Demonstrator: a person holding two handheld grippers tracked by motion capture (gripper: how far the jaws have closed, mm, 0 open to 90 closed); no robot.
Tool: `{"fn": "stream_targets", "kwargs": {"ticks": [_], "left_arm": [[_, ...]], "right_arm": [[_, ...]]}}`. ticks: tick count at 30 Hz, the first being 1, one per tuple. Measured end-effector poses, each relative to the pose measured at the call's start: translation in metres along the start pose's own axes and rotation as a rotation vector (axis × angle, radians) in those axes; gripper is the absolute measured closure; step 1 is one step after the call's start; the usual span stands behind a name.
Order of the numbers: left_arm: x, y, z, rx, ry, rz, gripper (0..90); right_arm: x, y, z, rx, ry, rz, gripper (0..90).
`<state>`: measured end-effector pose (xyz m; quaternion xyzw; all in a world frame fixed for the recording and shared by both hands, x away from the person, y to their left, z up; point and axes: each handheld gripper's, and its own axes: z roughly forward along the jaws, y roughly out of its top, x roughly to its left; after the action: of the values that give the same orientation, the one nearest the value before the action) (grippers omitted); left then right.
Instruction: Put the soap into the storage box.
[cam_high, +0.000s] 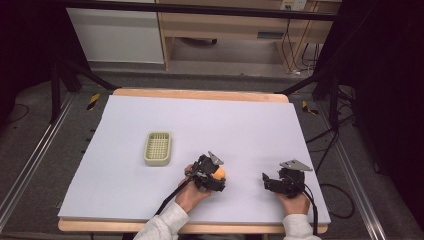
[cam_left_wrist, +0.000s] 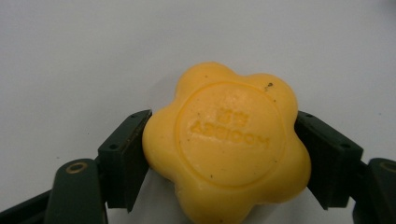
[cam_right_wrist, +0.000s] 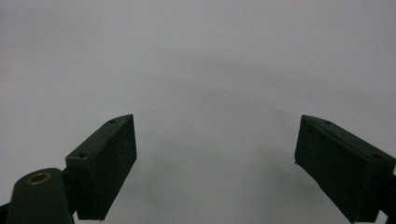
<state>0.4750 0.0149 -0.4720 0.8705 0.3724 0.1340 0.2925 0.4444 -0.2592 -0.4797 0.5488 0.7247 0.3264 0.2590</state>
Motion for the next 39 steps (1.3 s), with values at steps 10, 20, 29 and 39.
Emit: {"fn": "stream_targets", "kwargs": {"ticks": [10, 20, 29, 39], "left_arm": [[0.0004, 0.0015, -0.0003, 0.015, -0.003, -0.002, 25.5], [0.0005, 0.0026, 0.0000, 0.019, -0.002, -0.004, 25.8], [0.0012, 0.0022, -0.0004, 0.016, -0.006, 0.005, 26.0], [0.0016, -0.0003, -0.0044, 0.019, -0.004, 0.024, 26.0]], "right_arm": [[-0.0001, -0.0001, 0.0004, 0.002, 0.000, -0.002, 13.1], [0.0005, -0.0002, 0.0010, 0.007, 0.004, -0.002, 13.2], [0.0000, -0.0002, 0.0006, 0.004, 0.003, -0.004, 13.2], [0.0002, -0.0002, 0.0004, 0.006, 0.002, -0.004, 13.2]]}}
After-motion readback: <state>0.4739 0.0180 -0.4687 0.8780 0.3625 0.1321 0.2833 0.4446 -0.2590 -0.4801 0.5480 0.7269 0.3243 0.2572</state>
